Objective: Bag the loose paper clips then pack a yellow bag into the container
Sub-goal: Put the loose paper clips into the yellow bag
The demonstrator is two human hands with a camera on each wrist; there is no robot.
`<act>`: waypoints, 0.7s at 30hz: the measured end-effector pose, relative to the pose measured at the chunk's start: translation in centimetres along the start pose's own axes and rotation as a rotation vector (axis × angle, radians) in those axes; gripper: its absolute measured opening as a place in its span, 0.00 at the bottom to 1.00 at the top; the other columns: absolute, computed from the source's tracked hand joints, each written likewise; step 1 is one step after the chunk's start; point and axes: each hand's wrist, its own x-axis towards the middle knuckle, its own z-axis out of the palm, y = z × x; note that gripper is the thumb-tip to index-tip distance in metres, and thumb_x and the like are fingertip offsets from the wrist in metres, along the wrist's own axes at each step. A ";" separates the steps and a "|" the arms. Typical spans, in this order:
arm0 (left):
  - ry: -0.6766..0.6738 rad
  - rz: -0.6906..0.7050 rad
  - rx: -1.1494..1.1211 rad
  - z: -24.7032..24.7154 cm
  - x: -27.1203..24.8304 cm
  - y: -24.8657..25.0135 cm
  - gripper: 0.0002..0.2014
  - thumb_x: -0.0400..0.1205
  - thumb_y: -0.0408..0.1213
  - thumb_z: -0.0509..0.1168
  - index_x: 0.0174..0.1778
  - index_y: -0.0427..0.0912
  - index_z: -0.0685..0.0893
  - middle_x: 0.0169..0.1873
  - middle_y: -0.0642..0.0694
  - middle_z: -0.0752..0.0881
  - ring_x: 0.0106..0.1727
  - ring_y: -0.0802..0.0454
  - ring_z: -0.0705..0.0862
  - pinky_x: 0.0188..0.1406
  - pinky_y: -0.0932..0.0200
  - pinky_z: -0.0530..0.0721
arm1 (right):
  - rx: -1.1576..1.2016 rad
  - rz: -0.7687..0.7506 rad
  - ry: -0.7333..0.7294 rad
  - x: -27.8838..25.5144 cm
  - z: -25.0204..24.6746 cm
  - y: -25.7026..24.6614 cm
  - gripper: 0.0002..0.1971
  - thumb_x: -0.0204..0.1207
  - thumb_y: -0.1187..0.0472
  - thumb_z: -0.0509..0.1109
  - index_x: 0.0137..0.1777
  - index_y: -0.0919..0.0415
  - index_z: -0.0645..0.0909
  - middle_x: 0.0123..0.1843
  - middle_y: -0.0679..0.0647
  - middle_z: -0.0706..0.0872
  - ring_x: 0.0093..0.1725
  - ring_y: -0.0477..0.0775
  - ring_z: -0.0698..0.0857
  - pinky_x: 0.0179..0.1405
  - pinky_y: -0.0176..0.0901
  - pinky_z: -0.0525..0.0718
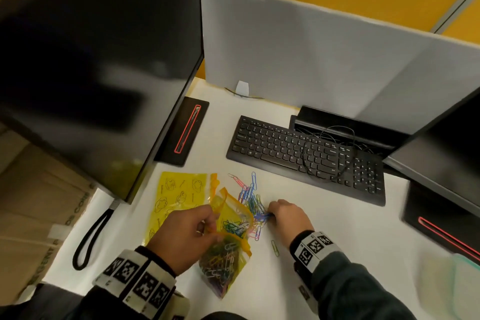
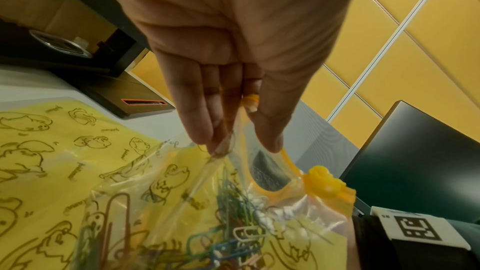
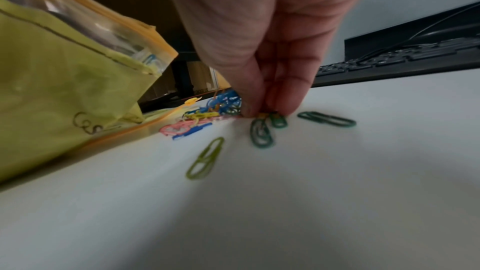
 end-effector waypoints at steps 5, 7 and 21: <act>-0.015 0.013 0.000 0.1 0.0 0.3 0.12 0.66 0.35 0.76 0.32 0.50 0.77 0.52 0.50 0.89 0.58 0.66 0.82 0.51 0.54 0.85 | 0.014 0.015 0.003 -0.7 -0.2 0.4 0.11 0.78 0.65 0.58 0.55 0.62 0.79 0.54 0.60 0.83 0.54 0.63 0.82 0.50 0.46 0.79; -0.025 0.011 0.004 0.1 0.0 0.4 0.12 0.66 0.36 0.75 0.32 0.52 0.78 0.51 0.50 0.89 0.56 0.61 0.84 0.50 0.52 0.85 | 0.062 0.043 0.037 -1.5 -0.8 0.8 0.10 0.77 0.65 0.59 0.53 0.61 0.81 0.52 0.59 0.84 0.52 0.62 0.82 0.47 0.45 0.77; -0.060 -0.006 0.010 0.1 -0.5 1.6 0.08 0.60 0.49 0.69 0.30 0.56 0.77 0.46 0.39 0.90 0.54 0.44 0.86 0.47 0.44 0.86 | -0.046 -0.251 0.167 -6.2 -7.3 -4.6 0.09 0.59 0.68 0.75 0.37 0.57 0.82 0.35 0.53 0.83 0.34 0.58 0.83 0.26 0.41 0.74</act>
